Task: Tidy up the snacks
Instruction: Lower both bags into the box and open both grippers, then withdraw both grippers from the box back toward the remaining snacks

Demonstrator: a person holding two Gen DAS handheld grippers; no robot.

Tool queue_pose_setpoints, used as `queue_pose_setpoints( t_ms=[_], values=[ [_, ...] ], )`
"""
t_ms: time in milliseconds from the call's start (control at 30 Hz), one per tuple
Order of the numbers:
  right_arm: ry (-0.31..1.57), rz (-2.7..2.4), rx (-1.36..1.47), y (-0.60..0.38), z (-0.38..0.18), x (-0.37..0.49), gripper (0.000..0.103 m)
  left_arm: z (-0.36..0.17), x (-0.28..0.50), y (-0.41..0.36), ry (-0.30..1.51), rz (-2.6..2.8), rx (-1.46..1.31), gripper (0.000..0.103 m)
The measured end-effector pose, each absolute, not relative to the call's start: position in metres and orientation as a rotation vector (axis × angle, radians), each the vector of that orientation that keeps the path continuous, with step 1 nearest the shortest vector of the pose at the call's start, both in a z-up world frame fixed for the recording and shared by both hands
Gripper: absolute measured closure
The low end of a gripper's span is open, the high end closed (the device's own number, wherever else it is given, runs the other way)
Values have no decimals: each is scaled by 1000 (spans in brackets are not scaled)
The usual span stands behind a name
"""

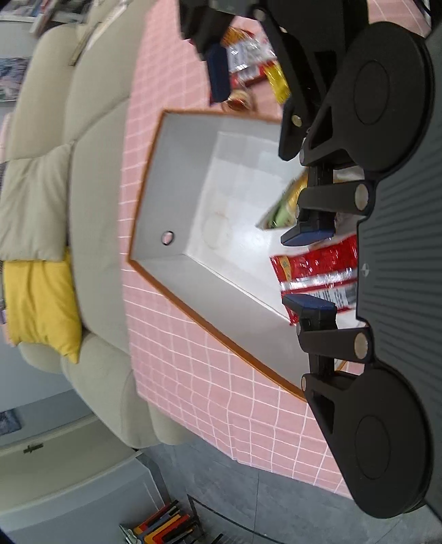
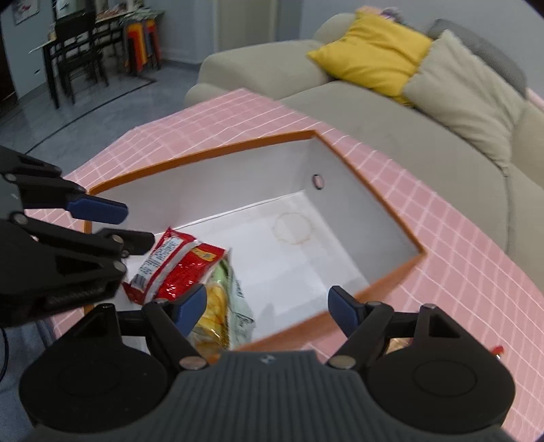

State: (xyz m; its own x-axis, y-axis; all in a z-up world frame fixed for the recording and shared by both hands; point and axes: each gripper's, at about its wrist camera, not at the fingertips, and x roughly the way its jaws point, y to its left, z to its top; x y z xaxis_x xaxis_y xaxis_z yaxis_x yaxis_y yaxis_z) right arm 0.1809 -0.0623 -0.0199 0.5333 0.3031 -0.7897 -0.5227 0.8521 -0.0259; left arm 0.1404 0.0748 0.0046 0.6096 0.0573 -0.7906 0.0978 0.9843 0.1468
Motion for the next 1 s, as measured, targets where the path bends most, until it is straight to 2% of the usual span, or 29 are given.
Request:
queue_pose_setpoints(
  t_ms=[533,800,1000],
  values=[
    [712,284,-131,-135,-6,99,27,15,72,34,761,-49,56,62],
    [719,190,-83,-163,-26,62,27,-6,45,2,805,-139,51,57],
    [733,118,-82,-190,-47,34,27,-27,34,-10,864,-186,57,57]
  ],
)
